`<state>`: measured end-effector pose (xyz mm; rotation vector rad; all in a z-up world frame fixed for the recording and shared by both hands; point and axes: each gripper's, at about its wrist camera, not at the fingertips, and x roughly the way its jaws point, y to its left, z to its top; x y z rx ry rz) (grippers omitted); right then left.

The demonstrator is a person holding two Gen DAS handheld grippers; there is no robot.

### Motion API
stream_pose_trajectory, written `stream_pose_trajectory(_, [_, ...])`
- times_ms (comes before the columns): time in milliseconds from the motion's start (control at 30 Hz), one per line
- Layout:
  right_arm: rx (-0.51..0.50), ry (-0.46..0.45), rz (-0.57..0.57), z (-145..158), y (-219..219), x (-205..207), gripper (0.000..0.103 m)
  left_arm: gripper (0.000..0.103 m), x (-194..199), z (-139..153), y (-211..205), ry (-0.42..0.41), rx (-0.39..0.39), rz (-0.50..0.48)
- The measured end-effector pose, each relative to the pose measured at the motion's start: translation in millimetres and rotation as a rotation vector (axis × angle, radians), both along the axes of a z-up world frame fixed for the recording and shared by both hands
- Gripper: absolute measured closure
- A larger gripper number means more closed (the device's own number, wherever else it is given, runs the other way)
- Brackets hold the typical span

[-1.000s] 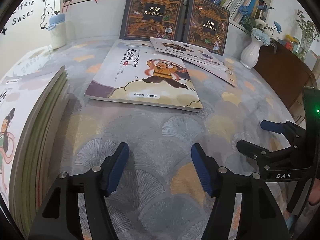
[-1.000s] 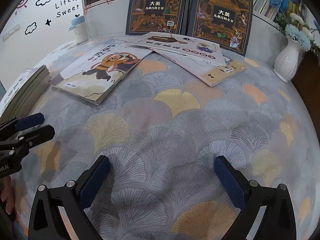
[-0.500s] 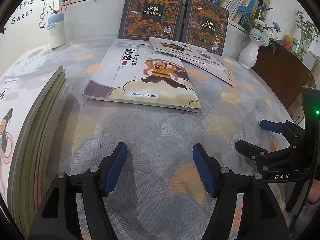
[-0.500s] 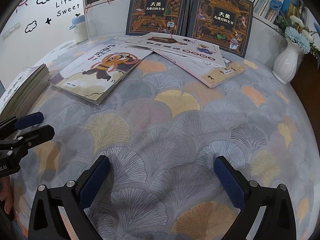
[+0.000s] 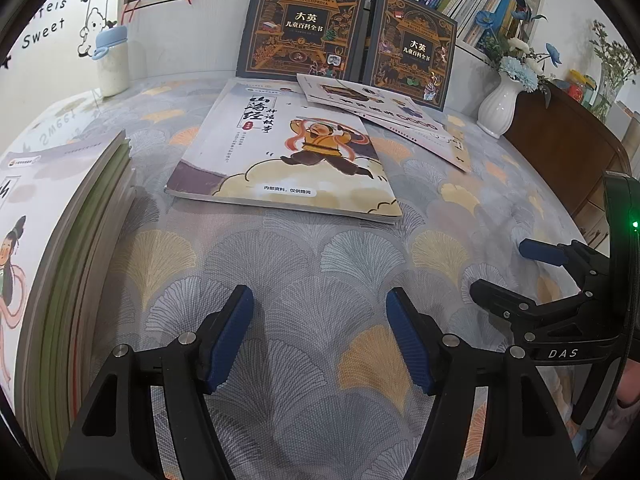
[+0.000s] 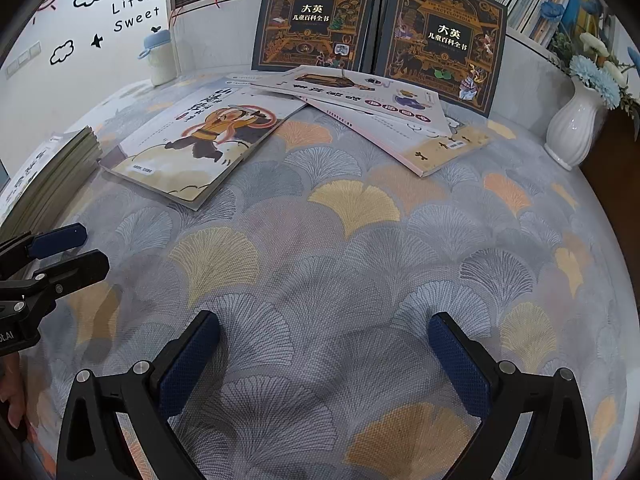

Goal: Organize books

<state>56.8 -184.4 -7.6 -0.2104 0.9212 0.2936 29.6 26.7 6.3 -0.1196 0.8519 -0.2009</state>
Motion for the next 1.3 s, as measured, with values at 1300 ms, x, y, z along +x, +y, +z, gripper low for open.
stream_pose_trajectory(1300, [0.02,0.012,0.006,-0.2,-1.6,2.1,0.0,0.03,-1.9,-0.4,-5.9,-0.004,0.004,-0.002])
